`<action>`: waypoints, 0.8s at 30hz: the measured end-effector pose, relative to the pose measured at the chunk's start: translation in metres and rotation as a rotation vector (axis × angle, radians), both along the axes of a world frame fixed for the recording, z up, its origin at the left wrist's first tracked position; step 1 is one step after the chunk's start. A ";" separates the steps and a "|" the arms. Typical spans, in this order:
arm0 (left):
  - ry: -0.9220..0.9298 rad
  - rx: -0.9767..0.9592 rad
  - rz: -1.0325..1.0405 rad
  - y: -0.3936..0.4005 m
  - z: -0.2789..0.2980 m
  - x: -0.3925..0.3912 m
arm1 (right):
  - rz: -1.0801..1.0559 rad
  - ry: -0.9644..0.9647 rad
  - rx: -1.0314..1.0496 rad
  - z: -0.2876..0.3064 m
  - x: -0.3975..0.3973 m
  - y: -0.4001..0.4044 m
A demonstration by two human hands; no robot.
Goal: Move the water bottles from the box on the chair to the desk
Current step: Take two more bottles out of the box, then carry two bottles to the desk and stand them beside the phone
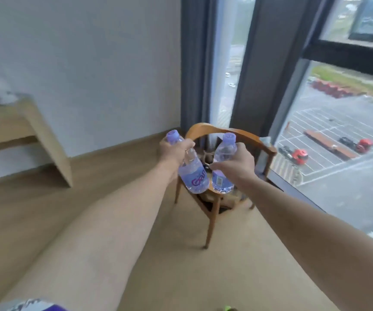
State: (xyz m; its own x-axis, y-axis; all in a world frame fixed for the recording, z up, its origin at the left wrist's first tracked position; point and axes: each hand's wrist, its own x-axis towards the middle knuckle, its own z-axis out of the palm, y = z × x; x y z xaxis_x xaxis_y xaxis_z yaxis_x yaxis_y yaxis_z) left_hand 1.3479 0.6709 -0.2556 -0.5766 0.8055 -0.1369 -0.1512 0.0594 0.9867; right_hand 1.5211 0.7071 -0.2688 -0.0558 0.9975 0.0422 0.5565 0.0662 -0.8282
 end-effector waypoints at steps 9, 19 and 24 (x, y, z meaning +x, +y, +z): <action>0.071 -0.104 0.501 -0.077 -0.011 -0.210 | 0.450 0.104 -0.089 0.008 -0.239 -0.004; 0.163 -0.167 0.822 -0.115 0.015 -0.434 | 0.879 0.070 -0.105 0.016 -0.512 -0.004; 0.172 -0.204 0.972 -0.134 0.028 -0.533 | 1.021 0.076 -0.084 0.027 -0.635 -0.008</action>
